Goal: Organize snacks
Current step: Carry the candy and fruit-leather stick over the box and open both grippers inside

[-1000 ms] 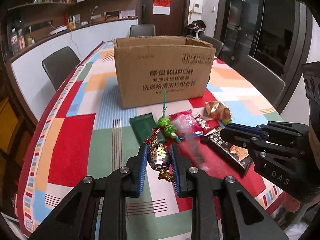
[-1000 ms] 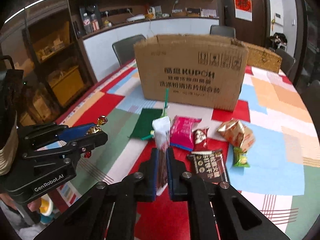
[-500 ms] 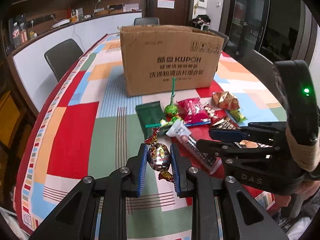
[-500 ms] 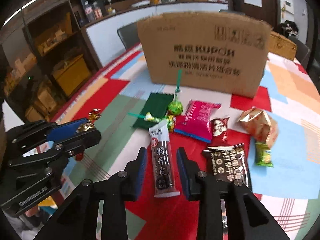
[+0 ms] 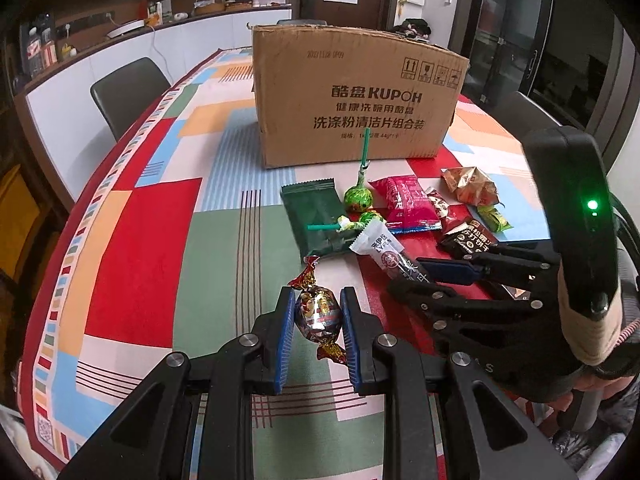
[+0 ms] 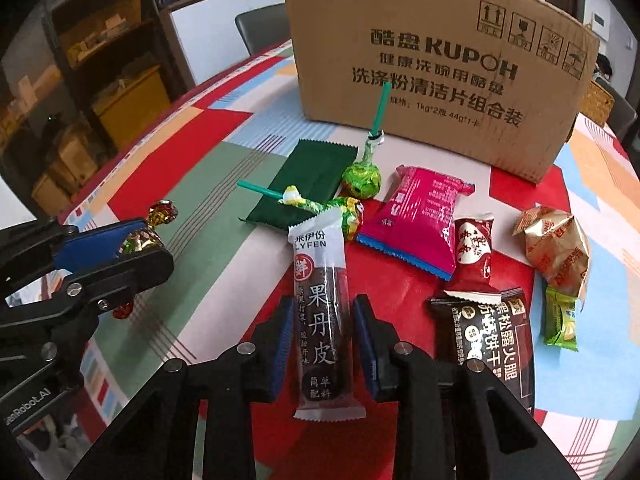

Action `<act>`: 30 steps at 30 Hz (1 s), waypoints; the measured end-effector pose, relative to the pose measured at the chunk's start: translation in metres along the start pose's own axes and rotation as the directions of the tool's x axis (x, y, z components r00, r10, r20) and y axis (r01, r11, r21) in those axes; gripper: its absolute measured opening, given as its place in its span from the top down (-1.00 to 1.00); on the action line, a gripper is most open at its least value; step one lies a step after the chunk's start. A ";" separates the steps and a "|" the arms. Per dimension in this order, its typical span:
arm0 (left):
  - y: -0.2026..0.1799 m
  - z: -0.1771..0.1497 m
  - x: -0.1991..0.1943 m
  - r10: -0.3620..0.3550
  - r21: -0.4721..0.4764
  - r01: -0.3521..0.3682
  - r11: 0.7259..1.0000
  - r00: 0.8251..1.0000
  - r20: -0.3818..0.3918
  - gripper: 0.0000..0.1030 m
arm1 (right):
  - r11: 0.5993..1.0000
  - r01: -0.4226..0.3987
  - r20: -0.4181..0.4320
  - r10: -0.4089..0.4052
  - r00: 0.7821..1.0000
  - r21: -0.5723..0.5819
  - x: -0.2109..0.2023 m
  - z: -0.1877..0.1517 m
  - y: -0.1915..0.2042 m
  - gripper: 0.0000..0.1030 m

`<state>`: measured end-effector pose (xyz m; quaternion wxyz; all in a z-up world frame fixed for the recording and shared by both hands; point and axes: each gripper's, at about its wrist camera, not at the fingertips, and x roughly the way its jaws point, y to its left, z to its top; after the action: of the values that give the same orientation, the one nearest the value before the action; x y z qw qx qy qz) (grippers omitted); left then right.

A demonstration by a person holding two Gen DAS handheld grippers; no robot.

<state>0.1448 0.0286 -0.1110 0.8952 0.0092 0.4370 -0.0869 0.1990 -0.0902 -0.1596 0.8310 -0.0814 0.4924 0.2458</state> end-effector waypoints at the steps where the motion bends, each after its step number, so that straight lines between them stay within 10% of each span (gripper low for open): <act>1: 0.000 0.000 0.000 -0.001 0.000 0.001 1.000 1.000 0.000 0.54 | 1.000 0.004 -0.001 -0.004 1.000 -0.003 -0.001 0.000 0.000 0.55; 14: -0.013 0.024 -0.023 -0.023 0.027 0.020 0.999 0.996 0.088 0.54 | 0.999 0.000 0.144 -0.006 0.990 0.035 -0.057 0.008 -0.009 0.58; 30: -0.027 0.110 -0.056 -0.020 0.103 -0.011 0.995 0.957 0.290 0.54 | 0.997 0.061 0.367 -0.078 0.927 0.057 -0.132 0.065 -0.037 0.58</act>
<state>0.1922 0.0004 0.0024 0.9478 0.0417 0.2955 -0.1118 0.2159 -0.1409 -0.0175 0.9185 -0.0325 0.3296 0.2161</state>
